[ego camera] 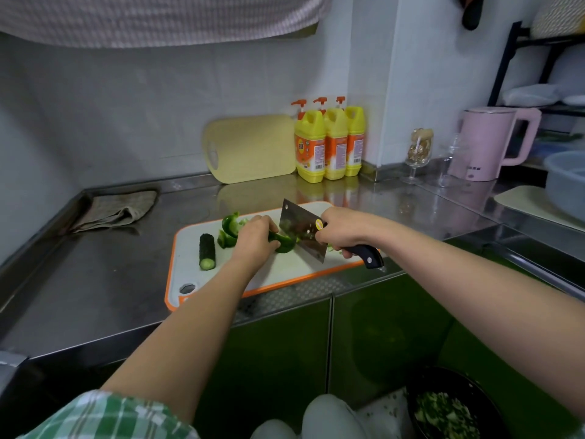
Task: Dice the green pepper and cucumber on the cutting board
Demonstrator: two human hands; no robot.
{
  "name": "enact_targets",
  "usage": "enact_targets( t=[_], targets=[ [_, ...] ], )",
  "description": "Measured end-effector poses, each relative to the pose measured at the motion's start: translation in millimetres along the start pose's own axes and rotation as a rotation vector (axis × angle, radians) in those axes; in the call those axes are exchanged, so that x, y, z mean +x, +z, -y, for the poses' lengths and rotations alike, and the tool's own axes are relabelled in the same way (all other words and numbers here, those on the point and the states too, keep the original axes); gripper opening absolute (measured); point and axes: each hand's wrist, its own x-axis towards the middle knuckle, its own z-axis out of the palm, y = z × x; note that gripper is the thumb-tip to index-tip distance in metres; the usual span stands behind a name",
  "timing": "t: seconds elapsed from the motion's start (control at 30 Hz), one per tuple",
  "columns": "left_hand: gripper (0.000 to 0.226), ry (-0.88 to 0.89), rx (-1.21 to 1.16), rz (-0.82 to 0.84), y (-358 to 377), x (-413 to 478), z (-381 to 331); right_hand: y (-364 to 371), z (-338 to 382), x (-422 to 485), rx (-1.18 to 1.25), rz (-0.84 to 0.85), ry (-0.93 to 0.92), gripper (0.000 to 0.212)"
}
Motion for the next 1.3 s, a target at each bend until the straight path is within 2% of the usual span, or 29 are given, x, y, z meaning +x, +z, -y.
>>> enact_targets(
  t=[0.13, 0.3, 0.43, 0.6, 0.8, 0.97, 1.1, 1.23, 1.3],
  targets=[
    [0.025, -0.002, -0.018, -0.009, 2.0, 2.0, 1.9, -5.2, 0.3, -4.2, -0.008, 0.023, -0.008, 0.012],
    [0.025, 0.014, -0.018, -0.012, 3.8, 2.4, 3.3, -11.1, 2.4, 2.5, -0.062, 0.045, -0.014, 0.006],
    [0.026, 0.04, 0.003, -0.016, 5.4, 2.3, 5.5, 1.7, 5.9, 11.3, -0.089, 0.041, -0.001, 0.013],
    [0.025, 0.065, 0.03, -0.003, 2.4, 1.3, 6.9, 39.2, 7.1, 30.1, -0.139, -0.066, -0.007, 0.014],
    [0.021, 0.118, 0.004, 0.054, -2.2, -5.9, 6.7, 50.3, 3.0, 47.1, -0.012, -0.143, 0.023, 0.01],
    [0.015, 0.0, -0.119, 0.029, -6.8, -12.7, 16.0, 48.8, -3.6, 51.7, 0.016, -0.223, 0.0, 0.006],
    [0.034, -0.134, -0.146, 0.012, -3.7, -13.0, 18.0, 44.7, -9.5, 49.3, 0.022, -0.223, -0.05, 0.008],
    [0.036, -0.219, -0.163, -0.006, 0.9, -13.6, 13.2, 44.0, -9.8, 44.3, -0.04, -0.137, -0.087, 0.015],
    [0.044, -0.242, -0.193, 0.005, 1.6, -14.2, 10.3, 45.1, -10.4, 43.6, -0.056, -0.125, -0.094, 0.015]
  ],
)
